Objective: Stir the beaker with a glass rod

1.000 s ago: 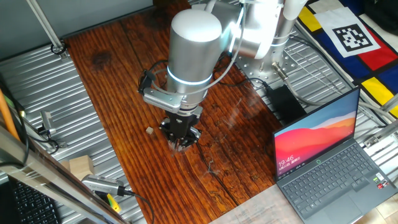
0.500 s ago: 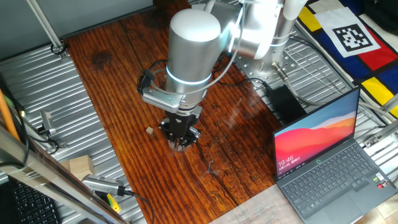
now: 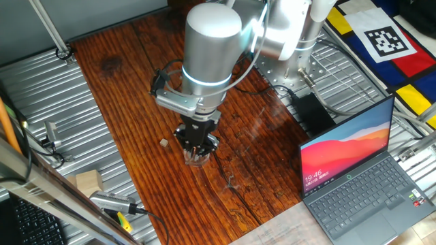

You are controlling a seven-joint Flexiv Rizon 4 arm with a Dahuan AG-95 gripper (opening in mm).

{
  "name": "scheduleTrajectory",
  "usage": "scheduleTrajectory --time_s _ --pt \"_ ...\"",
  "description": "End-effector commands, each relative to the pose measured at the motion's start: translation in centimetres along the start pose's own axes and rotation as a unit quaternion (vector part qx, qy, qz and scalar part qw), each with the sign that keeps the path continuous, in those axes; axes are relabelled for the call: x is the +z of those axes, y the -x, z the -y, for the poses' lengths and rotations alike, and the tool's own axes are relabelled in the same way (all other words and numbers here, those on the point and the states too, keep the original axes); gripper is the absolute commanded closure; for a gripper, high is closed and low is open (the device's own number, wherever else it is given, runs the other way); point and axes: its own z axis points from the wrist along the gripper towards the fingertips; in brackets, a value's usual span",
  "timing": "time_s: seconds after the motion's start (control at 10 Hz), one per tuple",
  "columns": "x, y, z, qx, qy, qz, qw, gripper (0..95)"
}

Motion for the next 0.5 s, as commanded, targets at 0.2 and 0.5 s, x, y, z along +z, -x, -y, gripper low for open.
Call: scheduleTrajectory --time_s 0.2,0.5 --pt "-0.5 -0.5 0.3 0.001 -0.001 0.002 1.0 95.0" --pt "-1.5 -1.2 0.9 0.003 -0.002 0.007 1.0 95.0"
